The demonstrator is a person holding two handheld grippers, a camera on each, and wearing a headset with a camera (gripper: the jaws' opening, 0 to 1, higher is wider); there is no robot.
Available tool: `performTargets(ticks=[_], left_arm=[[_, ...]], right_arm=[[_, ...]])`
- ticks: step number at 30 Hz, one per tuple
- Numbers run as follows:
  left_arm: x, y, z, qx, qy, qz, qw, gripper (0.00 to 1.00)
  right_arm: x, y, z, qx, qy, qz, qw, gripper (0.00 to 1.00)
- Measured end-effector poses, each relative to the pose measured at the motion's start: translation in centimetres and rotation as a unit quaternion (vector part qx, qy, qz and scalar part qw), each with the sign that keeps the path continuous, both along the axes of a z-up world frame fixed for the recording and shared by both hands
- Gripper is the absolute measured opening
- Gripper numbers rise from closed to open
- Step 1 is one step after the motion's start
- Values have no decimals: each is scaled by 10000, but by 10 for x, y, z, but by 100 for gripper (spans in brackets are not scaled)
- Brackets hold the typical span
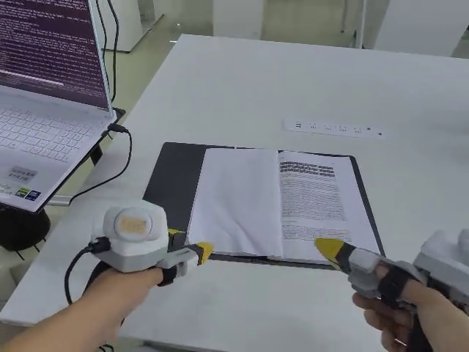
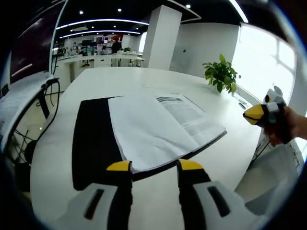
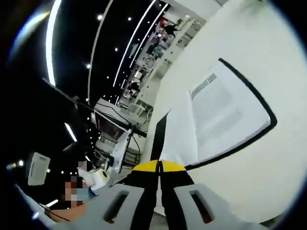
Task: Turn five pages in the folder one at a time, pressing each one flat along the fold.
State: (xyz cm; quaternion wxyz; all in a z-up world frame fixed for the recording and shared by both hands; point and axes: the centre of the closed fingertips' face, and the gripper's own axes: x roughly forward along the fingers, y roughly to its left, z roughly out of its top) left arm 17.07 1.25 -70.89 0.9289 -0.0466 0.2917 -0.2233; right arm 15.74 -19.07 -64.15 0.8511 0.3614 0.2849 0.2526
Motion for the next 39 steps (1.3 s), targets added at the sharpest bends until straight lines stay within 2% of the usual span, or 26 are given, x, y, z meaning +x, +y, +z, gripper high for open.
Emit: performTargets(ticks=[1, 2, 5, 7, 9, 11, 14, 16, 17, 21, 22, 24, 26, 27, 29, 31, 33, 35, 39], left_arm=[[-2, 0, 2, 8, -12, -10, 10000, 39], [-6, 2, 9, -9, -52, 17, 10000, 40], [-14, 3, 30, -171, -246, 98, 9995, 41], [-19, 4, 42, -165, -364, 149, 9991, 43], [-22, 5, 54, -140, -558, 176, 9982, 45], [-25, 5, 61, -154, -628, 228, 9976, 47], [-27, 7, 66, -85, -714, 263, 9971, 49], [-29, 8, 68, -58, -786, 298, 9964, 54], [-30, 9, 69, -35, -783, 348, 9963, 57], [-32, 13, 64, 52, -632, 549, 9965, 79], [-33, 14, 64, 62, -592, 630, 9962, 87], [-33, 15, 67, 128, -663, 750, 9949, 99], [-35, 16, 70, 192, -647, 746, 9949, 99], [-36, 15, 71, 230, -660, 713, 9950, 99], [-38, 12, 76, 237, -712, 658, 9950, 99], [-38, 11, 78, 302, -804, 625, 9943, 99], [-39, 10, 79, 311, -803, 620, 9944, 99], [-40, 10, 80, 268, -779, 661, 9944, 99], [-41, 8, 82, 267, -830, 653, 9940, 99]], right_arm=[[-1, -2, 1, -124, -38, -5, 9999, 0], [-4, -7, 6, -455, -228, 19, 9987, 0], [-8, -16, 22, -766, -583, -76, 9953, 4], [-9, -24, 29, -1024, -775, -153, 9916, 14], [-9, -34, 35, -1387, -1043, -216, 9846, 22], [-10, -41, 35, -1604, -1108, -200, 9806, 25], [-11, -48, 35, -1765, -1193, -185, 9769, 29], [-9, -55, 33, -1890, -1247, -251, 9737, 36], [-8, -57, 32, -1908, -1234, -280, 9734, 41], [-4, -71, 23, -2504, -1370, -281, 9580, 67], [-5, -73, 21, -2588, -1369, -276, 9558, 73], [-3, -81, 18, -2683, -1367, -336, 9530, 88], [-1, -88, 20, -2760, -1474, -468, 9486, 100], [-2, -90, 23, -2781, -1527, -472, 9472, 99], [-4, -92, 24, -2725, -1507, -496, 9490, 100], [-5, -95, 25, -2764, -1551, -490, 9472, 100], [-6, -98, 24, -2816, -1514, -474, 9463, 100], [-6, -100, 24, -2787, -1478, -479, 9477, 100], [-8, -99, 25, -2787, -1506, -478, 9473, 100]])
